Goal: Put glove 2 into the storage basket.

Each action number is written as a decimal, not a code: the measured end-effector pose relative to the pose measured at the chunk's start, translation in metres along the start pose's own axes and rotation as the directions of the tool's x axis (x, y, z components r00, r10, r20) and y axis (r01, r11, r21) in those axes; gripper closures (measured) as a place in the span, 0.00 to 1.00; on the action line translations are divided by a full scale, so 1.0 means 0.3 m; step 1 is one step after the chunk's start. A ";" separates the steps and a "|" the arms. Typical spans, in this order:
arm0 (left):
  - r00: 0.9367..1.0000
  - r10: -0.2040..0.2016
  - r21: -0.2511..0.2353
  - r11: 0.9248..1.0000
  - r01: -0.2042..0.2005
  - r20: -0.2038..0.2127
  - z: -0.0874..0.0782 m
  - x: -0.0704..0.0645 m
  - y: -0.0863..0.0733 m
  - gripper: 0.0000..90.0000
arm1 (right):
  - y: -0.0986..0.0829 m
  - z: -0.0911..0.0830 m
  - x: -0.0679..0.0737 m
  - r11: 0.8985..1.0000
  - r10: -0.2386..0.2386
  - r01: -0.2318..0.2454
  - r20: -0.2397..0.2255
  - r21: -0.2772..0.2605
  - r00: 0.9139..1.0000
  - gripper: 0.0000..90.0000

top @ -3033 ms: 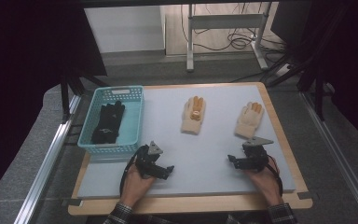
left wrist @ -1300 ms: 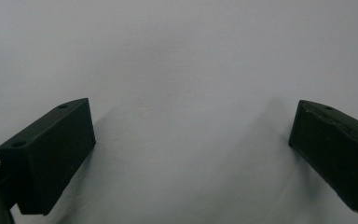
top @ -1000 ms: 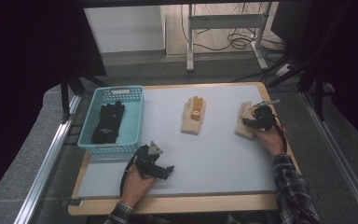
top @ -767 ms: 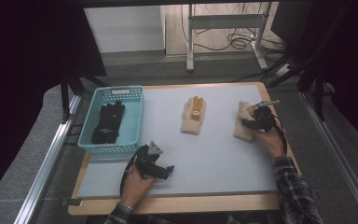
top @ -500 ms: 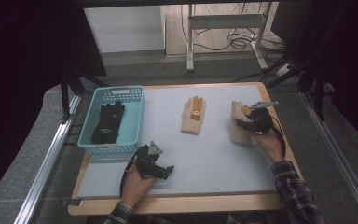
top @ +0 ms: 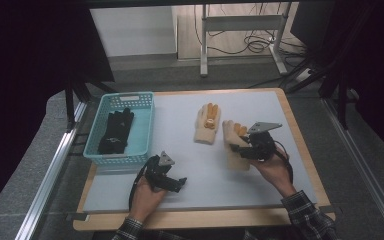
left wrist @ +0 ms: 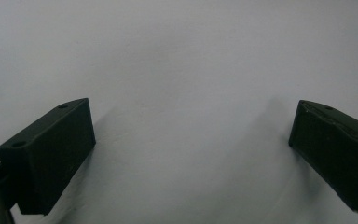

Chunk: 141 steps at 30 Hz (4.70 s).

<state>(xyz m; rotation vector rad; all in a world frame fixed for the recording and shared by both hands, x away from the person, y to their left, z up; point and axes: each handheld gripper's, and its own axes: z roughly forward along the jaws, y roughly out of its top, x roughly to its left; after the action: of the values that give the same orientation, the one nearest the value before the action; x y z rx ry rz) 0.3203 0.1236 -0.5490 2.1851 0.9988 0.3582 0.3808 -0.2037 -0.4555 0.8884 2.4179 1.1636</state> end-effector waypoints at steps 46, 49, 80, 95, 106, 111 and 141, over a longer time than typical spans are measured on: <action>1.000 0.005 0.008 1.000 -0.005 0.002 -0.002 0.001 0.000 0.00 | 0.010 0.240 -0.112 0.998 0.057 -0.057 0.002 0.026 0.998 0.61; 1.000 0.005 0.008 1.000 -0.005 0.002 -0.002 0.001 0.000 0.01 | 0.048 0.279 -0.130 0.998 0.059 -0.060 0.011 0.017 0.998 0.55; 1.000 0.006 0.007 1.000 -0.006 0.003 -0.002 0.002 0.000 0.01 | 0.153 0.589 -0.159 0.995 0.026 -0.036 0.099 0.094 0.995 0.50; 1.000 0.004 0.007 1.000 -0.004 0.004 -0.002 0.002 0.000 0.00 | 0.206 0.497 -0.161 0.999 0.019 -0.023 0.084 0.046 0.996 0.63; 1.000 0.008 0.008 1.000 -0.008 0.003 -0.001 0.002 0.000 0.00 | 0.261 0.352 -0.147 1.000 0.012 -0.011 0.030 -0.019 0.999 0.63; 1.000 0.008 0.008 1.000 -0.008 0.003 -0.001 0.002 0.000 0.01 | 0.265 0.281 -0.128 0.999 0.018 -0.019 -0.031 -0.032 0.999 0.63; 1.000 0.001 0.001 1.000 -0.001 0.000 0.000 0.000 0.000 0.01 | -0.027 0.005 0.121 0.999 -0.036 0.035 -0.224 -0.009 0.974 0.63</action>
<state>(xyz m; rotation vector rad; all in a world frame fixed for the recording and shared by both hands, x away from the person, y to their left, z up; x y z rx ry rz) 0.3203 0.1237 -0.5489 2.1863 0.9978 0.3582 0.3509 -0.1829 -0.4631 0.7438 2.5939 1.3199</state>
